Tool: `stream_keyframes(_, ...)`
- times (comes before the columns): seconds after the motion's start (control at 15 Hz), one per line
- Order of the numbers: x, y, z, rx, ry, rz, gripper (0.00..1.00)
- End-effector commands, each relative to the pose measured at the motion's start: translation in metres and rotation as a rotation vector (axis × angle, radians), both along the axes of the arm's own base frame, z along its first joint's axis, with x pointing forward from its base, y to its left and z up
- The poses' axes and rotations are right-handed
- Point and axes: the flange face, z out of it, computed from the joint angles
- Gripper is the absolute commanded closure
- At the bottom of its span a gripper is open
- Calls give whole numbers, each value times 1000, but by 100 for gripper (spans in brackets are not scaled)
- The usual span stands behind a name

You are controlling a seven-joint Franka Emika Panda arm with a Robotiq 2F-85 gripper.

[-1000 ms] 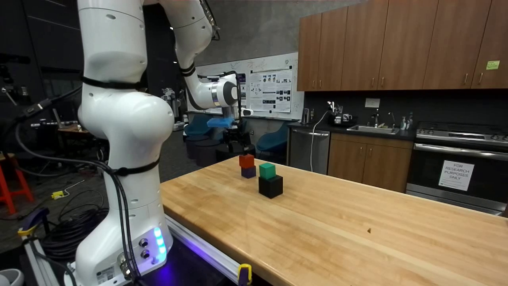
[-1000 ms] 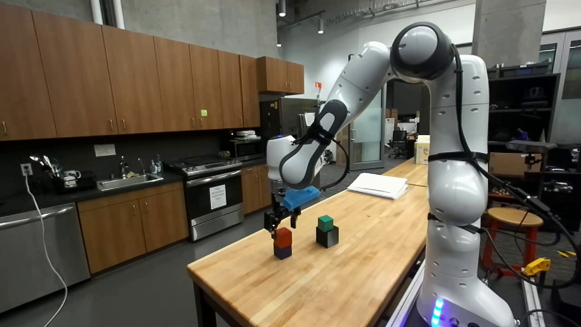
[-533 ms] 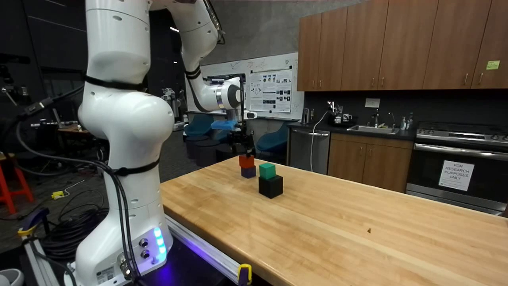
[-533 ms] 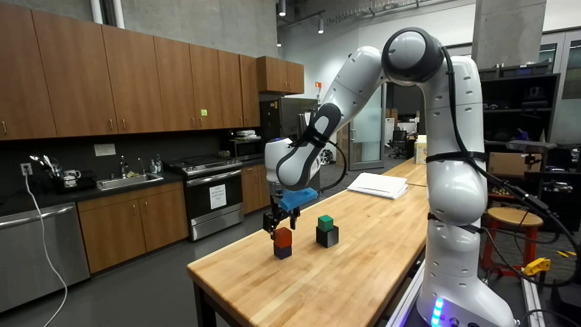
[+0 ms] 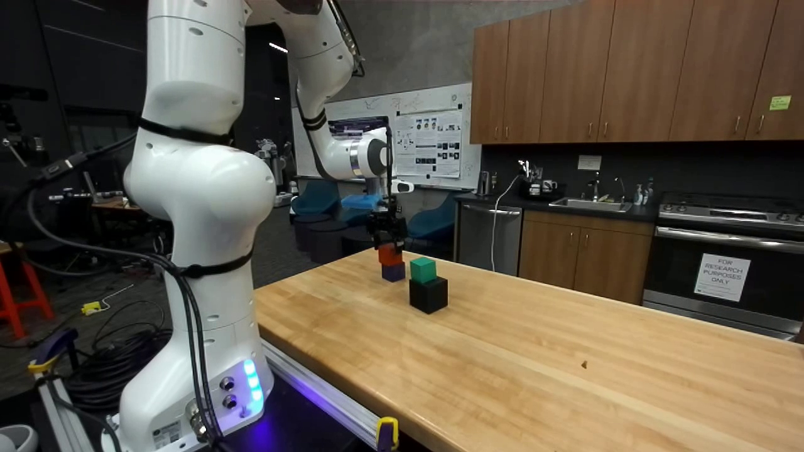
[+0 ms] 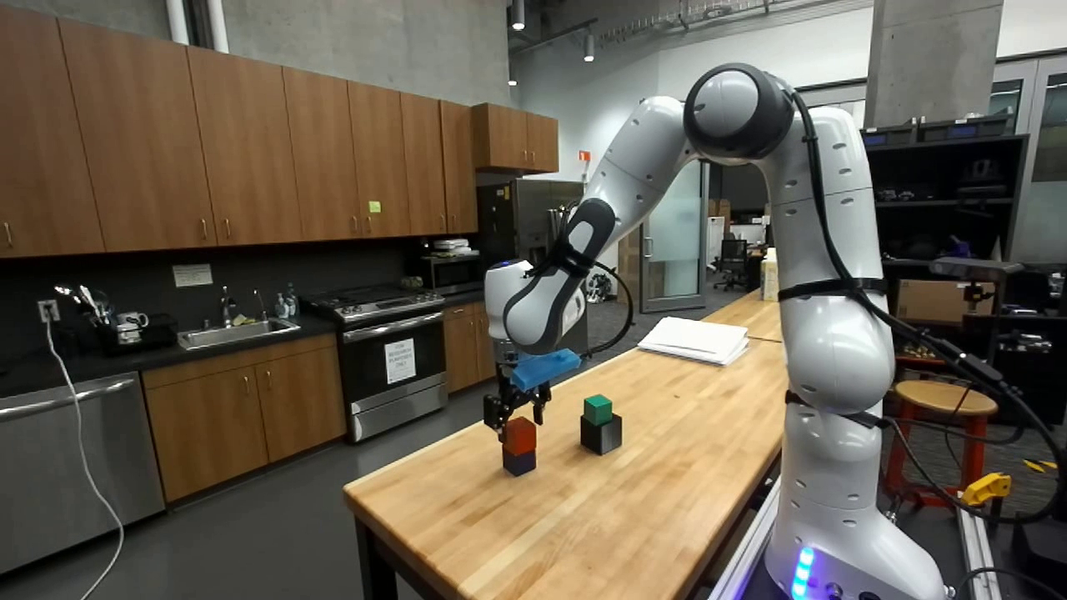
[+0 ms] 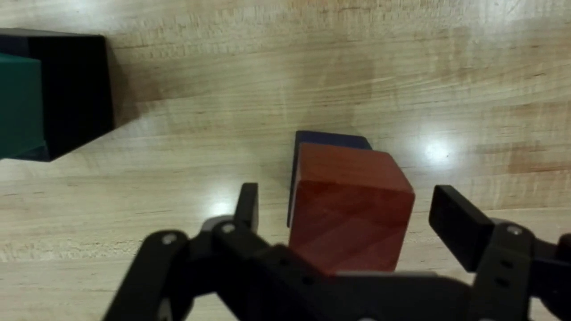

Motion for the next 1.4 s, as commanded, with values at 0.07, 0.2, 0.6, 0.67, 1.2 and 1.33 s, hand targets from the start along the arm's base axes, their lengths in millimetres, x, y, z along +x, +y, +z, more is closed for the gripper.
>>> stream_keyframes(0.07, 8, -3, -9, -18, 32, -22, 38)
stream_keyframes(0.2, 9, -4, -9, -19, 37, -24, 55)
stream_keyframes(0.6, 10, -8, 14, -26, 36, -18, 70)
stream_keyframes(0.67, 10, -9, 18, -26, 37, -16, 70)
stream_keyframes(1.2, 14, -35, 56, -19, 58, 6, 70)
stream_keyframes(1.33, 15, -43, 67, -9, 61, 26, 70)
